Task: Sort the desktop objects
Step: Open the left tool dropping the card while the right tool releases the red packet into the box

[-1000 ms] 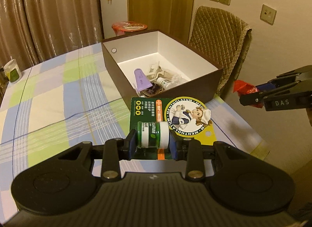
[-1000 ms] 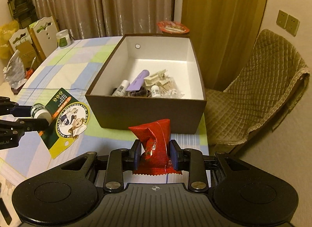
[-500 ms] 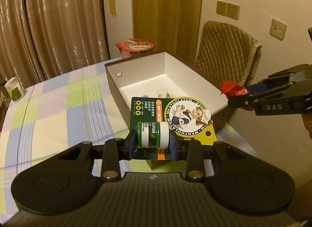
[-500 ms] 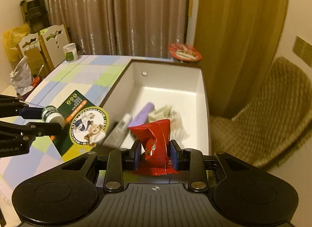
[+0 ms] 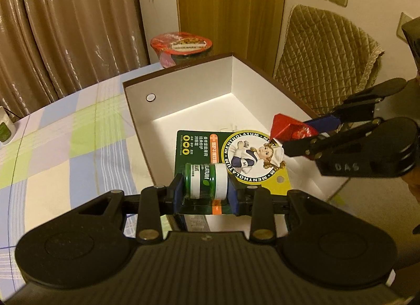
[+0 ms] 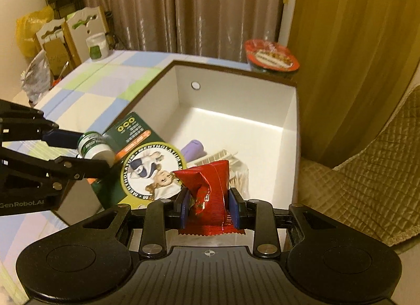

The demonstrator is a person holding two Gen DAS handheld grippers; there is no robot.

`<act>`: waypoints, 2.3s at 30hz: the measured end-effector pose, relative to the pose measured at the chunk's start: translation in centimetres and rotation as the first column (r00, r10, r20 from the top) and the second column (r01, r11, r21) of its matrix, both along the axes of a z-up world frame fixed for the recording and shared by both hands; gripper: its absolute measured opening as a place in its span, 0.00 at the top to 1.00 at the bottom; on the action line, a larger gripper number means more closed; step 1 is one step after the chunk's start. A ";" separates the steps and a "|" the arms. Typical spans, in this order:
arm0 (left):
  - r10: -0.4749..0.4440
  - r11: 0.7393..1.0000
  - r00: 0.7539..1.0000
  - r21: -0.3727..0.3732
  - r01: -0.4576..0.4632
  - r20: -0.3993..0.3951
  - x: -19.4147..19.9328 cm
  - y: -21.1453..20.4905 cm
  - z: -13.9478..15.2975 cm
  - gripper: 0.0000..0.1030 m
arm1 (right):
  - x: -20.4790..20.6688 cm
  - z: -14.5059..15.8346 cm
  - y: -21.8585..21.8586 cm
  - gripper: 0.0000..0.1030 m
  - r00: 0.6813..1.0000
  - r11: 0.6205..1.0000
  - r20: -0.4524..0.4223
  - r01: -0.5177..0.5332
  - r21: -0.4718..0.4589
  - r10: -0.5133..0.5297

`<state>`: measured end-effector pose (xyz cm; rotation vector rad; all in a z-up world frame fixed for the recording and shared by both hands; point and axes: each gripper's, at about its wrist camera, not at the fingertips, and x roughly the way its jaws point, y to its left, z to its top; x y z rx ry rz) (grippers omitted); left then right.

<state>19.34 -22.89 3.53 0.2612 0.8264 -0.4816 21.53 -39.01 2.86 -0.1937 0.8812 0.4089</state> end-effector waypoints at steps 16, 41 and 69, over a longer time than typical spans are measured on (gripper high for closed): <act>-0.003 1.000 0.999 0.020 0.004 -0.038 3.5 -0.3 -1.8 0.71 | 3.5 -1.5 0.1 0.70 1.000 1.000 -0.028 0.004 -0.019 -0.005; -0.011 0.999 0.999 0.053 0.012 -0.035 6.9 -2.0 -2.1 0.63 | 6.6 -2.2 -0.1 0.70 0.999 1.000 -0.043 -0.005 -0.024 0.004; -0.008 0.999 1.000 0.037 0.008 -0.013 5.7 -1.5 -1.2 0.62 | 5.0 -1.7 0.3 0.07 1.000 1.000 -0.006 0.002 -0.018 -0.002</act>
